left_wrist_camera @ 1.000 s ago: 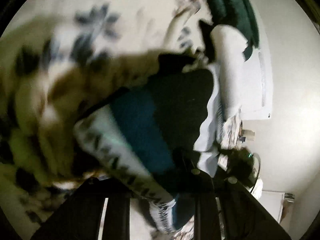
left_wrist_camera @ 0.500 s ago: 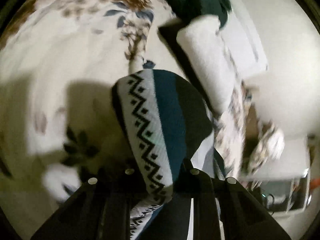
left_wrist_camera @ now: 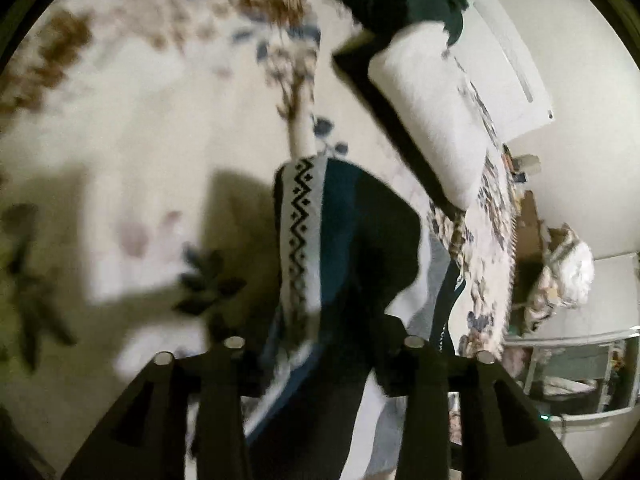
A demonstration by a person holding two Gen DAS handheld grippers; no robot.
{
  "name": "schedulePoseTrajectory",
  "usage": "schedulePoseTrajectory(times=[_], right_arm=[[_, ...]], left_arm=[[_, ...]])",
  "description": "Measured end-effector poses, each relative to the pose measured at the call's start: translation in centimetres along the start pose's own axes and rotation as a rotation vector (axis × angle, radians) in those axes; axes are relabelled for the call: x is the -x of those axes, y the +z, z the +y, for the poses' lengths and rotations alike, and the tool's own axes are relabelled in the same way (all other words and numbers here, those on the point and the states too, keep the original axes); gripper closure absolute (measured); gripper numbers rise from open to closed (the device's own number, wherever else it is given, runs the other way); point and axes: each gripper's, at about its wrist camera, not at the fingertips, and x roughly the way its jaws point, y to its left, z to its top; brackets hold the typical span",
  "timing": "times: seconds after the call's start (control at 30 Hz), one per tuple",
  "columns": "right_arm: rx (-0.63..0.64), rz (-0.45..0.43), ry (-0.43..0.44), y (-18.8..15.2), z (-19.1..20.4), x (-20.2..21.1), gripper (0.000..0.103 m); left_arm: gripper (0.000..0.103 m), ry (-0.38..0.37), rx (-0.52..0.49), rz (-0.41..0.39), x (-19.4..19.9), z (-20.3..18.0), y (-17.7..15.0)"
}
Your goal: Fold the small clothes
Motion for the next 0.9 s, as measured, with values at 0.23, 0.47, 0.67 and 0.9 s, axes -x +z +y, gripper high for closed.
schedulePoseTrajectory(times=[0.23,0.47,0.67,0.9], right_arm=[[0.107,-0.062,-0.140,-0.5,2.8,6.3,0.027],[0.221,-0.165,-0.238,10.2,5.5,2.0,0.056],[0.134,-0.228,-0.254,11.5,2.5,2.0,0.095],[0.174,-0.122,-0.251,13.3,2.4,2.8,0.083]], left_arm=[[0.042,0.108,-0.022,-0.039,3.6,-0.8,-3.4],[0.042,0.223,-0.073,-0.030,0.5,-0.9,-4.6],[0.042,0.257,-0.092,-0.008,-1.2,-0.2,-5.1],[0.042,0.226,-0.085,-0.056,-0.3,-0.6,-1.9]])
